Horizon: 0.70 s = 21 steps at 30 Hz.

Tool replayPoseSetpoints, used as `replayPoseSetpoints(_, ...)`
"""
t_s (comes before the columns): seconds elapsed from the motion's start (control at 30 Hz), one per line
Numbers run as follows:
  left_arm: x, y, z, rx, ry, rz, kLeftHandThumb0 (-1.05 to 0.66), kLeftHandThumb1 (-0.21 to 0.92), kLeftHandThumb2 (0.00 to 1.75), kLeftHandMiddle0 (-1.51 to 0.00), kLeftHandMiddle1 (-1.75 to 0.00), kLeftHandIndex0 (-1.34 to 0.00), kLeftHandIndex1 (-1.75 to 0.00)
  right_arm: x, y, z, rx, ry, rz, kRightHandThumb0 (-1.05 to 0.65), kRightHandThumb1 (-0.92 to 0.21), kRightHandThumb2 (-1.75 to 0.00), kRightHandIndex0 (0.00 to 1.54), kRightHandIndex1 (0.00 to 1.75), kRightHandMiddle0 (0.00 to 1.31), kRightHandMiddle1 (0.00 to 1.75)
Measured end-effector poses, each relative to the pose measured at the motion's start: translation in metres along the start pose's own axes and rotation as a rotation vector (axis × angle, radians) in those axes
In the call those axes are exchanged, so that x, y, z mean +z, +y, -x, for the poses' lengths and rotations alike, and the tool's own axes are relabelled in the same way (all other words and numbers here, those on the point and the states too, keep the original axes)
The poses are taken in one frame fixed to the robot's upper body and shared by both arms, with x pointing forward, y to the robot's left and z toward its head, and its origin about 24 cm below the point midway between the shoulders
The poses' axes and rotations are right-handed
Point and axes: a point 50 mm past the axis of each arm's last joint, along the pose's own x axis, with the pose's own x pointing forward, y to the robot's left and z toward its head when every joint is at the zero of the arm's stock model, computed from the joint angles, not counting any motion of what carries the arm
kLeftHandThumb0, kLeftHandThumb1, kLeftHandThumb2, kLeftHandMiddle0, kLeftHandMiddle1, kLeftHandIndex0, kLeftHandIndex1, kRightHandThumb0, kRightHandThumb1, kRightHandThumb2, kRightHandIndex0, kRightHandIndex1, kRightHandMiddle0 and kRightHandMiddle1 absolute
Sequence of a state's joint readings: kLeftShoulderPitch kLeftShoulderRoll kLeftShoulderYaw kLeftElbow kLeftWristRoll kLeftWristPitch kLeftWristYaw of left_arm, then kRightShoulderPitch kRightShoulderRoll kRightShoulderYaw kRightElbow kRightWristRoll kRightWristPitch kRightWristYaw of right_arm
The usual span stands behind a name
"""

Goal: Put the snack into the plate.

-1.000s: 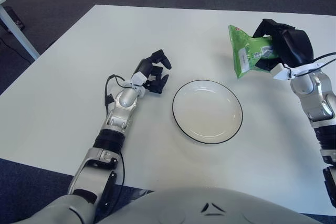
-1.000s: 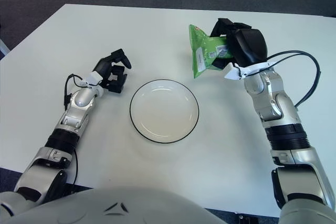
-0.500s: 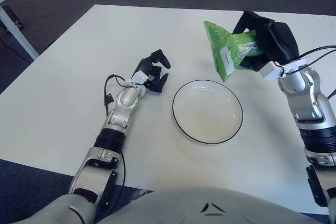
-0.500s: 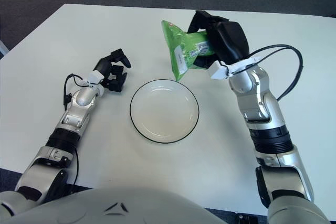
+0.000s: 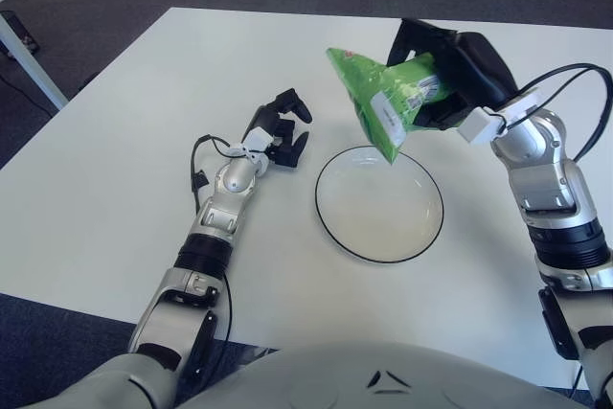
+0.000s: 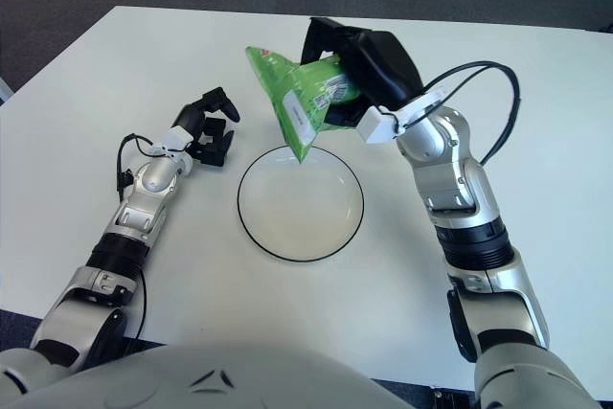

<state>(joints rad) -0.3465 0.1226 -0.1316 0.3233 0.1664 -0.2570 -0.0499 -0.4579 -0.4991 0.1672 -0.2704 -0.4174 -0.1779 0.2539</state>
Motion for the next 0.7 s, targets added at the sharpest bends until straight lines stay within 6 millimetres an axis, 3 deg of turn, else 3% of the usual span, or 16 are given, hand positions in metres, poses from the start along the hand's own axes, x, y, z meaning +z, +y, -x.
replayPoseSetpoints(0.23, 0.0, -0.001, 0.0, 0.002, 0.001, 0.003, -0.5, 0.27, 1.37, -1.29, -1.75, -0.65, -1.75, 0.007, 0.007, 0.001, 0.096, -0.051, -0.094, 0.0, 0.03, -1.71, 0.86, 1.74, 0.65, 1.75)
replayPoseSetpoints(0.7, 0.001, -0.002, 0.0, 0.005, 0.01, 0.013, -0.49, 0.29, 1.35, -1.3, -1.75, -0.64, -1.75, 0.015, 0.019, 0.013, 0.336, -0.113, -0.081, 0.0, 0.07, -1.75, 0.91, 1.71, 0.68, 1.75)
